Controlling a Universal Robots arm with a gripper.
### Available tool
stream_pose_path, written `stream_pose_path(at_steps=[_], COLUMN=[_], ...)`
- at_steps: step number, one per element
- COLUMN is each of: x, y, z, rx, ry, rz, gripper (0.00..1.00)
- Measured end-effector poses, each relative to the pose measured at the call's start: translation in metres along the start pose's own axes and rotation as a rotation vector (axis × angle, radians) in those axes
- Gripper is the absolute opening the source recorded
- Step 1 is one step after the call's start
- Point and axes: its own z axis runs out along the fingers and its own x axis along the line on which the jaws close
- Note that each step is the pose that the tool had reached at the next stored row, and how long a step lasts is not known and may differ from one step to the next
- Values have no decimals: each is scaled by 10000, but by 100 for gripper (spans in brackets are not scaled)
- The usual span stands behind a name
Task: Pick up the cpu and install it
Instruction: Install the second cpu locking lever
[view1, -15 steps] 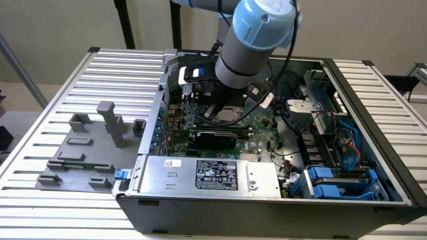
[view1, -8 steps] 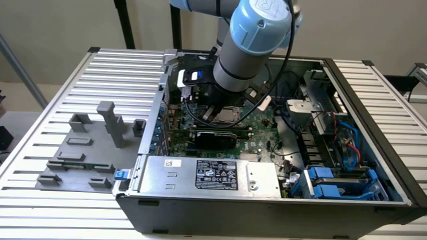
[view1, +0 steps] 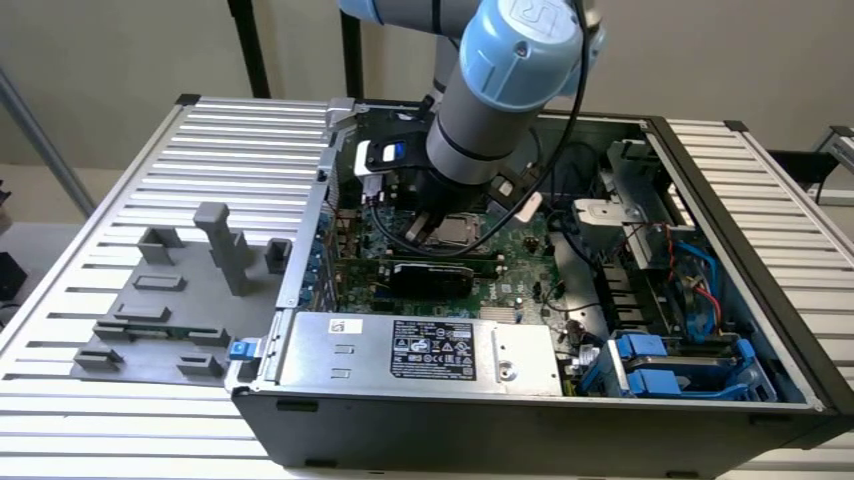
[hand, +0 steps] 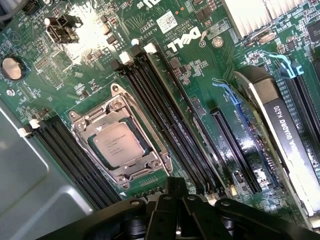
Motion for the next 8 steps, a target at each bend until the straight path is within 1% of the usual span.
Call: stream_pose_path(at_steps=[6,8], x=[-18,-32], y=[14,6], z=[72,98], rx=[-8,-14], ry=[4,8], rz=[-2,-5], gripper=[11,11])
